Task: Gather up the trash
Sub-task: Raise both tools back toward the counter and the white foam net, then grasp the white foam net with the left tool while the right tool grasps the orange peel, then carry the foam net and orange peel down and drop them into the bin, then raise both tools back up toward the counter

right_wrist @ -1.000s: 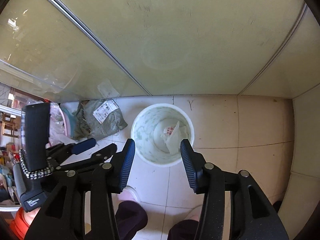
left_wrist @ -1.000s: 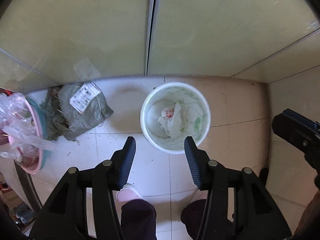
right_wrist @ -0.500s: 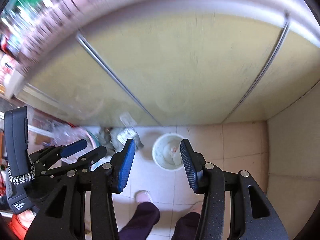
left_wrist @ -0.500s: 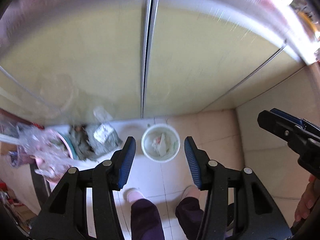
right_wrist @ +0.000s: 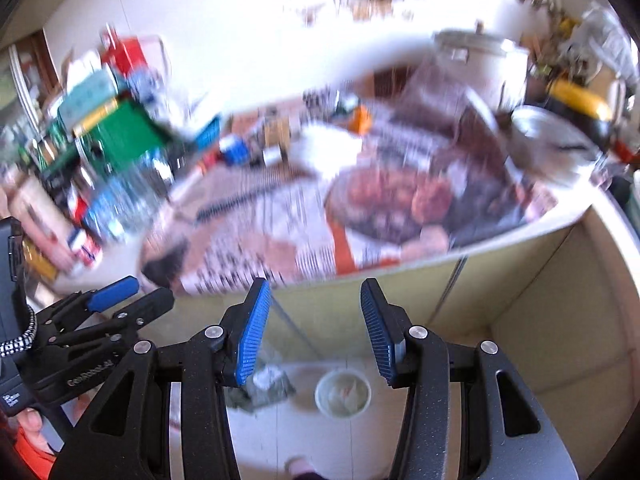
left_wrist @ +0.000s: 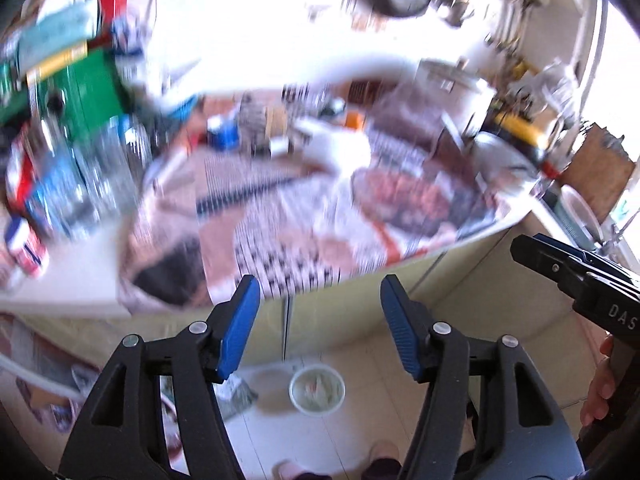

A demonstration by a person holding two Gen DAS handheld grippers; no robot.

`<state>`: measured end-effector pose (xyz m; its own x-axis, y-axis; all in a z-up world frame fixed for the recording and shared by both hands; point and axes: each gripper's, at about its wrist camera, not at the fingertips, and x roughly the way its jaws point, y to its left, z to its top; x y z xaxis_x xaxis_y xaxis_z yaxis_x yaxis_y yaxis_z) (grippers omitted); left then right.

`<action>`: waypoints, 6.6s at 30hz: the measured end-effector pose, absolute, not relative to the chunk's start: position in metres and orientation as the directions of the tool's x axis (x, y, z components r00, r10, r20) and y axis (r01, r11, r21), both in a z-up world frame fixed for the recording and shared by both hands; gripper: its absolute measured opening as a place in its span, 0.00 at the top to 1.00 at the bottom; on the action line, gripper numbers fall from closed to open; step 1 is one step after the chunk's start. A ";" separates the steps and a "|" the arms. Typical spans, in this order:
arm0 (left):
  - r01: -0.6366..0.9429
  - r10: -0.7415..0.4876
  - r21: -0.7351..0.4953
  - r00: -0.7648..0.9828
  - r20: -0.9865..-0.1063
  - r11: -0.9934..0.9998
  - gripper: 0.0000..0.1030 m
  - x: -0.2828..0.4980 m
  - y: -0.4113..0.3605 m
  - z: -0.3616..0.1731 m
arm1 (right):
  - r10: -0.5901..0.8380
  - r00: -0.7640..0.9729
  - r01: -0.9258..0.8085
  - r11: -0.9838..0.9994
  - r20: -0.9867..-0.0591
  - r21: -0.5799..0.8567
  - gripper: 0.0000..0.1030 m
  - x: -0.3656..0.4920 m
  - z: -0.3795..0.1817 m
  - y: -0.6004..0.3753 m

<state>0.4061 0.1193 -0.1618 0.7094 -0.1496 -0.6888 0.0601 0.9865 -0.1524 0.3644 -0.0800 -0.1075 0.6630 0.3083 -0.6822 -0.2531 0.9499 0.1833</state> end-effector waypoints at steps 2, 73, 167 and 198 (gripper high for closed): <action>0.080 -0.154 -0.142 0.737 -0.658 0.987 0.36 0.406 0.126 -0.143 | 0.302 0.698 -0.242 0.953 -0.650 0.183 0.58 0.362 -0.092 -0.077; -0.334 -0.087 -0.341 0.590 -0.803 0.879 0.83 0.773 0.077 -0.276 | 0.455 0.413 -0.390 0.871 -0.789 0.298 0.85 0.795 -0.220 -0.082; -0.239 -0.136 -0.190 0.223 -0.965 0.952 0.50 0.420 0.075 -0.707 | 0.384 0.103 -0.338 0.881 -0.918 0.330 0.59 0.417 -0.578 -0.076; -0.054 -0.091 -0.161 0.637 -0.766 0.985 0.50 0.399 0.118 -0.227 | 0.347 0.533 -0.343 0.922 -0.772 0.178 0.59 0.376 -0.155 -0.074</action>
